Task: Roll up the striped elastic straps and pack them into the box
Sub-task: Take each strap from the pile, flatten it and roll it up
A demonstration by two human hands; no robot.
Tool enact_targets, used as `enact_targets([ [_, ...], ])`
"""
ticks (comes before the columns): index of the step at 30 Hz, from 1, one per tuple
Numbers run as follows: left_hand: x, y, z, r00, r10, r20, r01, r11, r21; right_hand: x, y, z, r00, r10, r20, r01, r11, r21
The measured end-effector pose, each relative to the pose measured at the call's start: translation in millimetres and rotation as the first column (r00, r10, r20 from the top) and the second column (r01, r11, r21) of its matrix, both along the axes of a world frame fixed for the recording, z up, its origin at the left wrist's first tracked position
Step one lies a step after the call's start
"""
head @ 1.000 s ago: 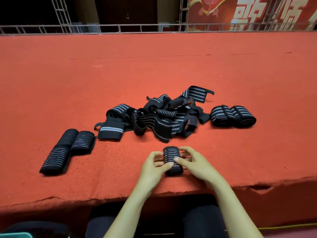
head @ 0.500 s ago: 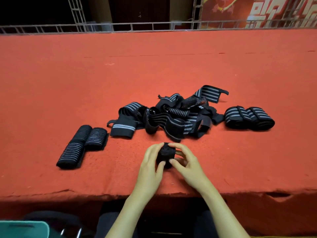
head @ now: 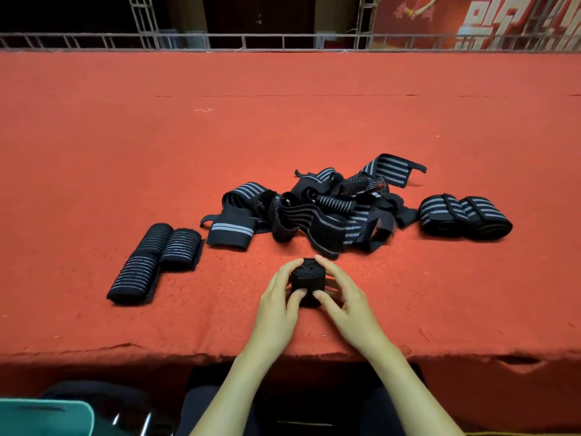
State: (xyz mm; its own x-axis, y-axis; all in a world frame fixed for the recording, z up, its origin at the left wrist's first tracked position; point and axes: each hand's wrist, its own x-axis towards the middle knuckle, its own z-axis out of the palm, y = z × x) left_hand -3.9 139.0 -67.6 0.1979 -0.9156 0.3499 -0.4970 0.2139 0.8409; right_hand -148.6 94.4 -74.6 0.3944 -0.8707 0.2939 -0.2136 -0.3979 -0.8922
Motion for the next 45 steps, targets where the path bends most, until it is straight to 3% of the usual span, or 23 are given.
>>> enact_targets([
  [3,8,8,3,0.967,0.072,-0.245,-0.057,0.996,0.069,12,3,6,0.997,0.004,0.072,-0.009,0.998,0.063],
  [5,23,15,6,0.933,0.161,-0.321,-0.143,0.987,0.078,32,5,12,0.995,0.046,0.084,-0.054,0.994,0.097],
  [8,56,26,10,0.926,0.287,-0.245,-0.279,0.958,0.065,74,9,17,0.990,0.094,0.102,-0.109,0.982,0.155],
  [14,125,38,16,0.858,0.508,0.082,-0.514,0.843,0.158,165,9,23,0.983,0.166,0.076,-0.182,0.924,0.336],
  [21,153,52,3,0.777,0.594,0.208,-0.619,0.780,0.089,216,10,24,0.981,0.191,-0.034,-0.158,0.890,0.427],
  [24,158,54,-3,0.743,0.607,0.283,-0.636,0.772,0.012,223,10,25,0.971,0.151,-0.186,-0.109,0.970,0.218],
  [27,160,59,-5,0.728,0.623,0.287,-0.625,0.775,-0.094,221,8,20,0.947,0.154,-0.282,-0.157,0.988,0.012],
  [31,165,70,-11,0.779,0.545,0.311,-0.531,0.837,-0.135,201,-4,17,0.892,0.313,-0.325,-0.337,0.941,-0.019],
  [34,174,75,-17,0.735,0.564,0.376,-0.550,0.821,-0.155,189,-7,15,0.823,0.385,-0.418,-0.443,0.895,-0.047],
  [37,181,72,-15,0.672,0.588,0.450,-0.570,0.799,-0.193,196,-1,11,0.833,0.323,-0.449,-0.420,0.897,-0.135],
  [45,196,63,-12,0.638,0.572,0.515,-0.559,0.805,-0.200,222,8,6,0.859,0.112,-0.500,-0.277,0.923,-0.269],
])
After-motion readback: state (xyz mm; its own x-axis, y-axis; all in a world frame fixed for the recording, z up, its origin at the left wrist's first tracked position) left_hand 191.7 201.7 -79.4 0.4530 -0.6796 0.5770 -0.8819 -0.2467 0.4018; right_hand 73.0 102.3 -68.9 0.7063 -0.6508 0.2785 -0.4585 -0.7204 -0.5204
